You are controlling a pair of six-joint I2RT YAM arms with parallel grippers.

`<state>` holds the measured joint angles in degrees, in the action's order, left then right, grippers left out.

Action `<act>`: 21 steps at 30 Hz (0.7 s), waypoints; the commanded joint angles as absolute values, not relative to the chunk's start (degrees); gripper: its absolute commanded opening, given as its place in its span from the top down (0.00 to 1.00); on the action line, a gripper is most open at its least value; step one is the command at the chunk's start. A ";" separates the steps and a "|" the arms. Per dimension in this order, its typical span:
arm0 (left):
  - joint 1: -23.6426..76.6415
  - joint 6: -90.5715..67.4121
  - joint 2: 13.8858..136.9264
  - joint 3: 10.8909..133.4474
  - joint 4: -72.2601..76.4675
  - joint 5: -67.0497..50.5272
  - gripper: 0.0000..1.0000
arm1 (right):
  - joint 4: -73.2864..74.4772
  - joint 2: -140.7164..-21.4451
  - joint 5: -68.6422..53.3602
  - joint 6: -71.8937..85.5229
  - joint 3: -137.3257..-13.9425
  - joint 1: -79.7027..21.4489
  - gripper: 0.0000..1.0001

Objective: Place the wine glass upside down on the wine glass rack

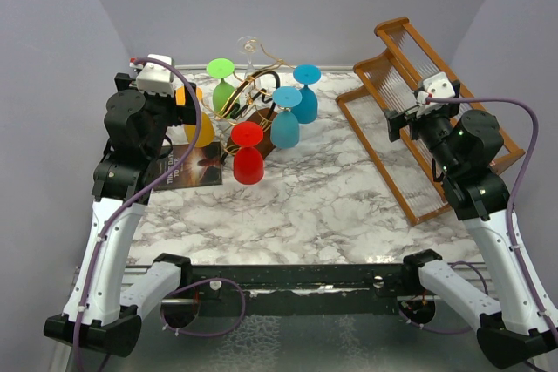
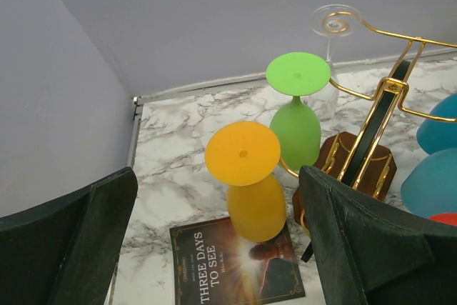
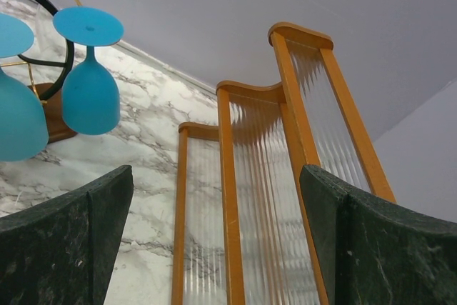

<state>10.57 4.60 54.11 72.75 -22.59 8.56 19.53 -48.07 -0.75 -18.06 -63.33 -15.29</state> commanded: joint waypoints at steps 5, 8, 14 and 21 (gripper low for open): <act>10.27 3.87 53.96 73.15 -22.09 7.08 0.01 | 19.03 -47.51 -1.54 -17.40 -63.55 -14.85 0.00; 10.27 3.87 54.03 73.00 -22.22 7.48 0.01 | 19.01 -47.80 -0.74 -17.48 -63.74 -14.77 0.00; 10.24 4.04 53.90 73.03 -22.29 7.73 0.01 | 19.17 -47.91 -1.23 -17.49 -63.69 -14.59 0.00; 10.28 3.91 53.90 73.06 -22.26 7.21 0.01 | 19.51 -48.15 -1.82 -17.49 -64.18 -14.34 0.00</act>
